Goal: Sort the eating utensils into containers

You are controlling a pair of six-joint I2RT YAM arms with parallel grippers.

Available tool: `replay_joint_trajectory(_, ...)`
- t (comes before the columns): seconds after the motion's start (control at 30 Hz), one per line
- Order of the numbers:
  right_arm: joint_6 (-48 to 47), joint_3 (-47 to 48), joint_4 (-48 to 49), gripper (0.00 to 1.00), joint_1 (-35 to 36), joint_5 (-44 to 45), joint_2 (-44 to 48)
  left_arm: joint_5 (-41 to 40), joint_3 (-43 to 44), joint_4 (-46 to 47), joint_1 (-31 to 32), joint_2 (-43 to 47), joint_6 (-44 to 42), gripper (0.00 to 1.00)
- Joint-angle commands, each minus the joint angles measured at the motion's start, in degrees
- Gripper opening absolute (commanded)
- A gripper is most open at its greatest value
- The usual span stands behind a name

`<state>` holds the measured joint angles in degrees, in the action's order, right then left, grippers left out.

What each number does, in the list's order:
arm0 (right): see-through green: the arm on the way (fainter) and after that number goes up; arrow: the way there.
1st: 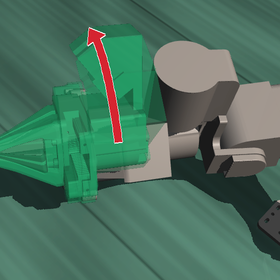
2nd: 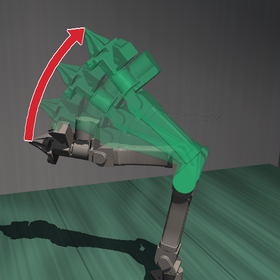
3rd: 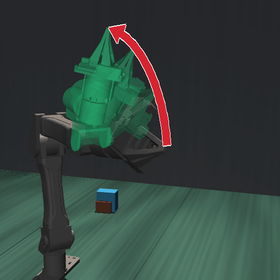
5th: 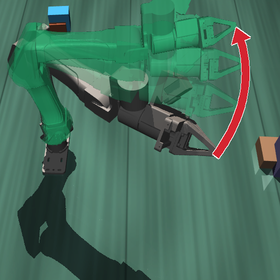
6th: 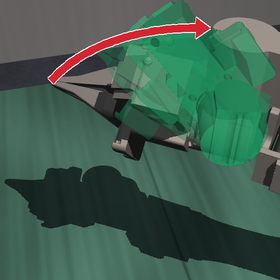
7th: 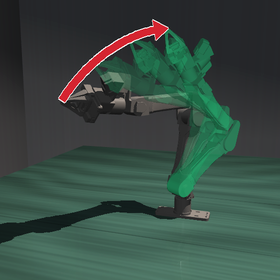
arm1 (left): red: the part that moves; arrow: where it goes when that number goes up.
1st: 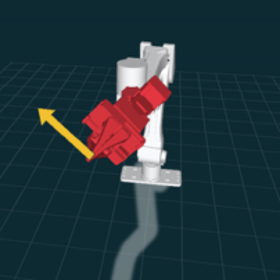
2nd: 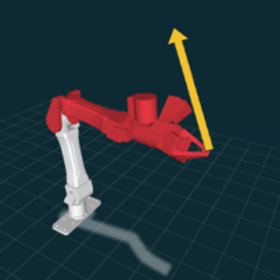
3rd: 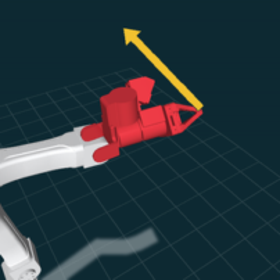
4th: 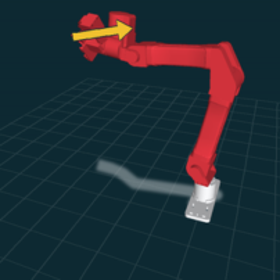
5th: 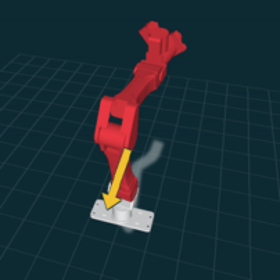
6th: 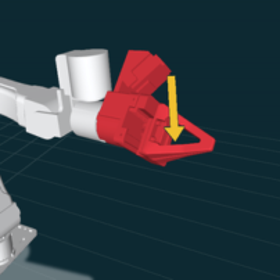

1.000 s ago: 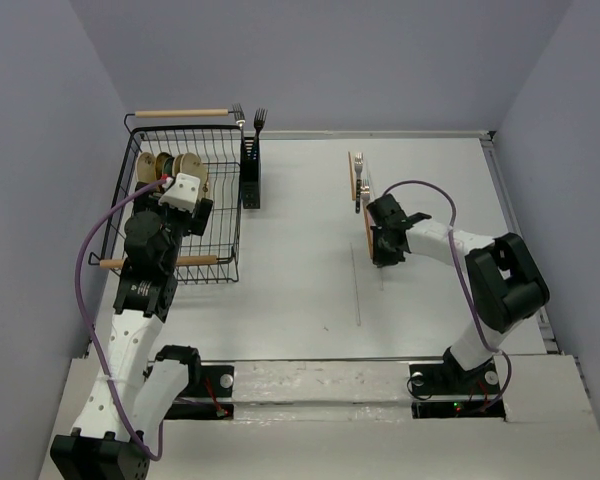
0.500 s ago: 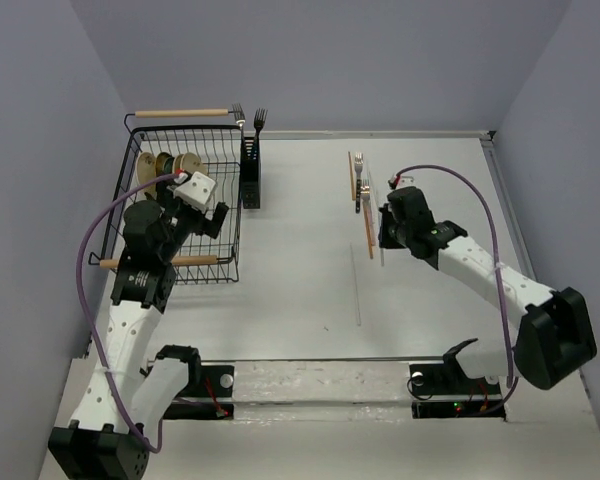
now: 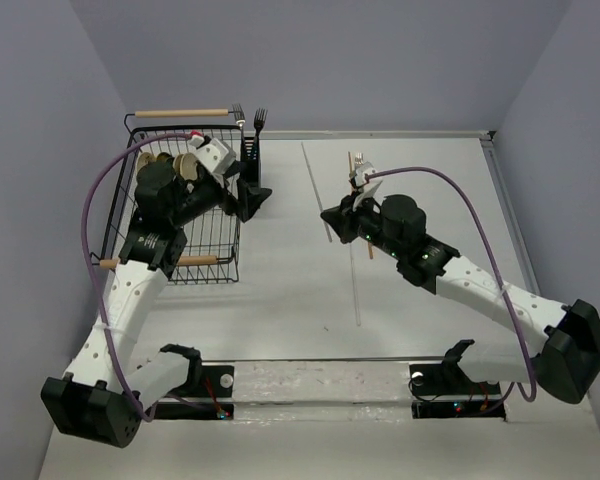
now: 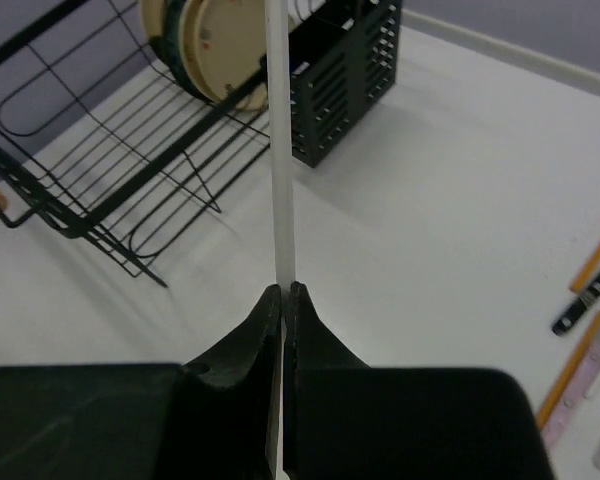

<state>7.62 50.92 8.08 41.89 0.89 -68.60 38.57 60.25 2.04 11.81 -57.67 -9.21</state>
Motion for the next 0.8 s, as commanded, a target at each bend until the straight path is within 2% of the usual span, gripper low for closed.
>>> replay_joint_trajectory(0.0,0.55,3.31,15.2,0.0,1.44,-9.4,-3.73,4.06,1.28,5.51,4.52,-1.83,7.19,0.9)
replay_joint_trajectory(0.27,-0.32,7.18,16.88,0.0,6.96,-10.64,-10.85,4.24,-2.59,11.4,5.06,0.8,7.62,0.93)
replay_joint_trajectory(0.53,-0.15,6.22,21.28,0.0,9.0,-10.21,-10.68,-2.17,-2.5,10.09,5.06,-1.74,8.16,0.89)
replay_joint_trajectory(0.77,0.03,6.74,20.58,0.0,9.53,-7.66,-10.77,-2.79,-2.77,9.73,5.06,-1.48,8.42,0.87)
